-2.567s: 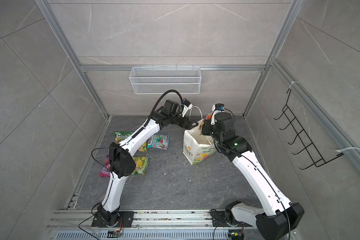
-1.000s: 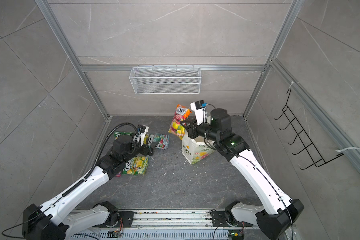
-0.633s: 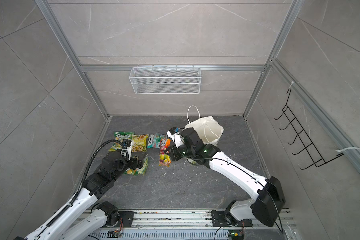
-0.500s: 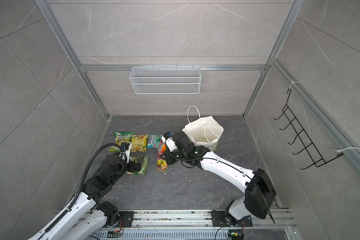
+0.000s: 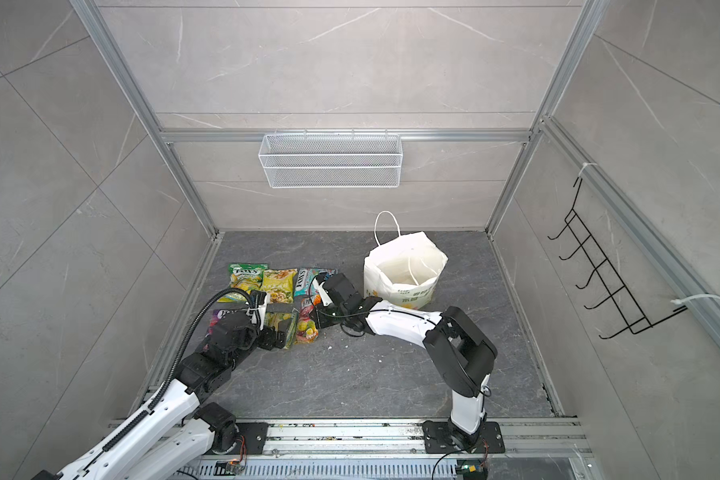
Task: Take the snacks out of the paper bag
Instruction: 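Lower the Fruits packet beside the other packets and open the right gripper, then move the right gripper to the white bag lying on its side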
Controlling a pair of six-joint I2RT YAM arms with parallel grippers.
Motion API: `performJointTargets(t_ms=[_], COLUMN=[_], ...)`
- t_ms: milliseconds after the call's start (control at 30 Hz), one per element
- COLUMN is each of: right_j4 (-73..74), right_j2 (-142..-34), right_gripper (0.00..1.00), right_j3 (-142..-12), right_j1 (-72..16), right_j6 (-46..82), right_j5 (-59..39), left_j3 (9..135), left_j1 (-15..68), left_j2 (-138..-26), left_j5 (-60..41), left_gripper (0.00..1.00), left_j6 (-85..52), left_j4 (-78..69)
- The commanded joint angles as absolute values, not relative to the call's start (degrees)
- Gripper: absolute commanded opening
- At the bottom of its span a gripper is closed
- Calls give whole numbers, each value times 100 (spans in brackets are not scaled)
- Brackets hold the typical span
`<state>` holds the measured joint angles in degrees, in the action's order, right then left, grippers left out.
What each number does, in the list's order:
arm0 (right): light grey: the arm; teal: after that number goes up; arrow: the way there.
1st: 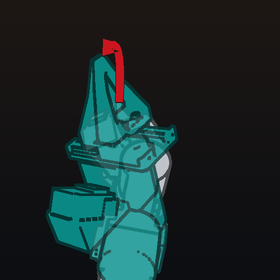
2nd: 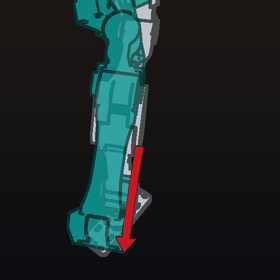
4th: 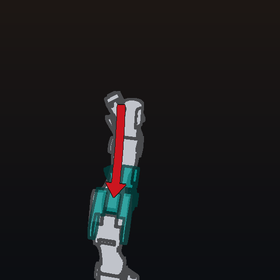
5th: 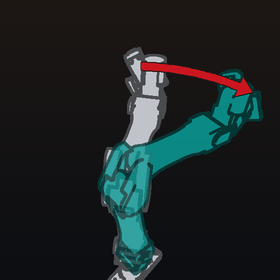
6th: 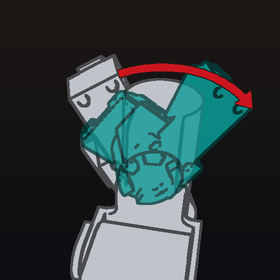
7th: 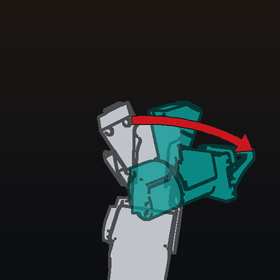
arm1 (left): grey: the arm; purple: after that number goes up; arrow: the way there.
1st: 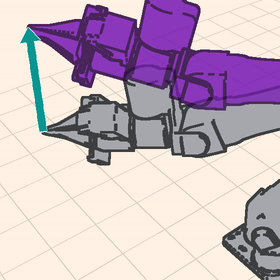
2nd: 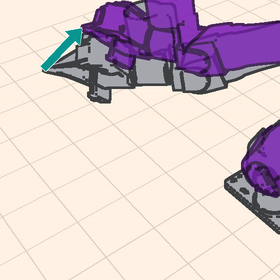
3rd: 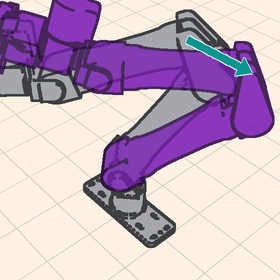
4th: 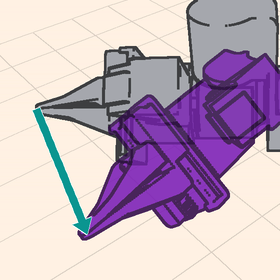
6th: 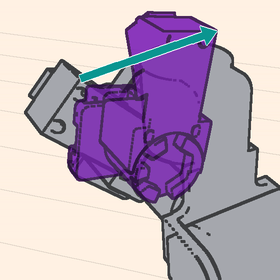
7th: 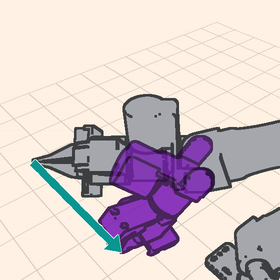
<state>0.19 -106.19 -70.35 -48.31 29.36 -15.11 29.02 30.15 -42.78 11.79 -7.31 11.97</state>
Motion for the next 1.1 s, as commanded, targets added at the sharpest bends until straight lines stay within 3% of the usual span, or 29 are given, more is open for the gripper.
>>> performJointTargets(t_ms=[0,300,467,767,900,1000,1067], right_j4=[398,-647,-1449,-2141,-1559,-401,175], right_j2=[-10795,-10682,-10259,-9319,-8039,-6977,-6429], right_gripper=[1,43,56,58,62,73,74], right_j3=[-7349,-7623,-8007,-8237,-7286,-5989,-5221], right_j1=[-4837,-4844,-4848,-4866,-4862,-4862,-4865], right_j6=[3157,2828,2319,1543,944,466,78], right_j5=[-1619,-954,-300,515,1516,2822,3573], left_j3=[2822,2786,2780,3179,3371,3073,2625], left_j1=[2995,2997,2994,2993,2993,2995,2986], left_j2=[-4332,-4433,-4551,-4982,-4696,-4137,-3781], left_j5=[1189,1307,1497,1865,1956,2348,2648], left_gripper=[100,100,100,100,100,100,100], left_j6=[-928,-862,-809,-786,-552,-282,-43], left_j4=[648,467,224,100,260,-90,-684])
